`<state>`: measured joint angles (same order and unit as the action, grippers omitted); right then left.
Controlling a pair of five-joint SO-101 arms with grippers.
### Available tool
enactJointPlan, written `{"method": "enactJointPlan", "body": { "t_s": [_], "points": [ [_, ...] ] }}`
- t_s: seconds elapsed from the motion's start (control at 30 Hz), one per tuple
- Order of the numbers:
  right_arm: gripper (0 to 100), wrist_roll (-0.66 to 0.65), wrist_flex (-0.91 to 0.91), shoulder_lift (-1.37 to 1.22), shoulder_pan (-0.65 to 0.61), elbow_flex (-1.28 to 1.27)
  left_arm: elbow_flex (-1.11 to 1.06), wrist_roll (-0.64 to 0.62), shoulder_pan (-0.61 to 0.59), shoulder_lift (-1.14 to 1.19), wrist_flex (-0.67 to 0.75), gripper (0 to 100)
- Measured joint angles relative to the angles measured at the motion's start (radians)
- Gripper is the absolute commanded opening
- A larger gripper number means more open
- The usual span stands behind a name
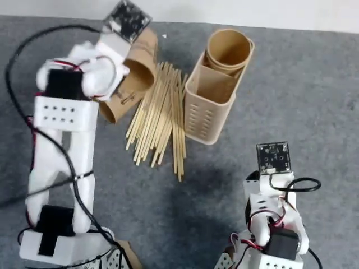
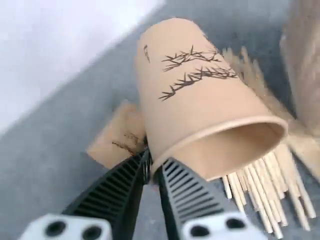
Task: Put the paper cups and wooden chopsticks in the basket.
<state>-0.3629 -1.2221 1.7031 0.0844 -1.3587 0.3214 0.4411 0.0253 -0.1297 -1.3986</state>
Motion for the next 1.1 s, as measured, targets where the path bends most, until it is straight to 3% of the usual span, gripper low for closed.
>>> {"method": "enactJointPlan", "body": {
  "t_s": [0.17,0.37,0.73,0.93,1.1],
  "points": [
    [18.0,0.094,0.183,-0.008,0.0,-0.21,0.311,0.0,0.198,-0.011,-0.184,0],
    [18.0,0.118,0.245,0.003,0.0,-0.315,0.367,0.0,0.393,-0.009,-0.209,0],
    [18.0,0.118,0.247,-0.003,0.0,-0.316,0.41,-0.002,0.405,0.31,-0.06,1],
    [18.0,0.118,0.247,-0.003,0.0,-0.316,0.483,-0.049,0.405,0.334,-0.055,16],
    [18.0,0.118,0.247,-0.003,0.0,-0.316,0.488,-0.1,0.397,0.334,-0.055,16]
  ]
}}
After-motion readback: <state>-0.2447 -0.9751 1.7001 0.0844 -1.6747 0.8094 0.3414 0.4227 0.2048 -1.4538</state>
